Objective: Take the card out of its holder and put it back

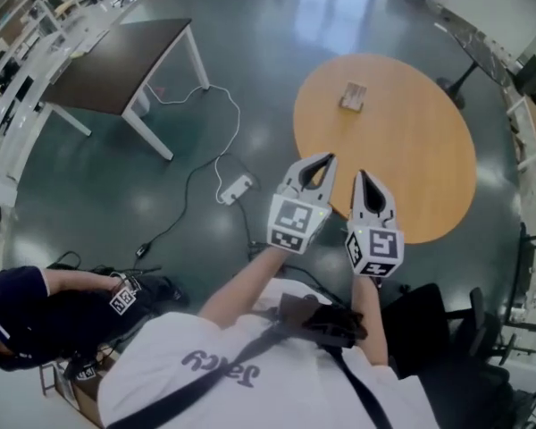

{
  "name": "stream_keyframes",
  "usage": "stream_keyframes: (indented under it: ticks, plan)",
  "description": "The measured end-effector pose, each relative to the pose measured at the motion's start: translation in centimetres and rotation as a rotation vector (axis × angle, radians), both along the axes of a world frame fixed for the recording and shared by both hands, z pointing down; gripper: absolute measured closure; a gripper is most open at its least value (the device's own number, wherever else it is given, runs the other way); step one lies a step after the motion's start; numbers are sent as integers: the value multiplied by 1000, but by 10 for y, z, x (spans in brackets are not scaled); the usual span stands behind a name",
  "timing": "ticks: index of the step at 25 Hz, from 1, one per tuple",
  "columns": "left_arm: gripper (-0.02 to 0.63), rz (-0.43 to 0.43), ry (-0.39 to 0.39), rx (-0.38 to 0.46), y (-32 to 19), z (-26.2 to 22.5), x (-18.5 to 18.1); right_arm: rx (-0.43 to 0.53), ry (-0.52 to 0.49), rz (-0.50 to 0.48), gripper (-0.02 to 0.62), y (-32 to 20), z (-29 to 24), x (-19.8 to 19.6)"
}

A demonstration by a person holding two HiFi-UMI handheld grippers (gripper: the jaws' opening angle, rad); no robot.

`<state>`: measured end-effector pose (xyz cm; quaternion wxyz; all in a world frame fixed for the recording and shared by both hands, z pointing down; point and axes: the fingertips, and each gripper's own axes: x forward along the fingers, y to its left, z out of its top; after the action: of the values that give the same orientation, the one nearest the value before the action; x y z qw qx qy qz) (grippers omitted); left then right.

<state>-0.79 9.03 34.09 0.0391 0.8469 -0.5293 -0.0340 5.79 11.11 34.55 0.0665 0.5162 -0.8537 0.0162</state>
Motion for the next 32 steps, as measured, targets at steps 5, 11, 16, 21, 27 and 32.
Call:
stream_keyframes:
  ticks: [5, 11, 16, 21, 27, 32]
  plan:
    - [597, 30, 18, 10, -71, 3, -21, -12, -5, 24, 581, -70, 8, -3]
    - [597, 91, 48, -28, -111, 22, -29, -37, -28, 162, 583, -110, 18, 2]
    - [597, 183, 18, -77, -125, 46, -10, -95, -73, 197, 583, -126, 37, 13]
    - [597, 203, -23, -116, -149, 69, -3, -129, -104, 205, 583, -155, 57, 27]
    - [597, 175, -59, -164, -196, 91, -3, -179, -91, 139, 583, -204, 79, 23]
    - [597, 172, -70, -206, -231, 113, -1, -213, -87, 98, 581, -236, 93, 22]
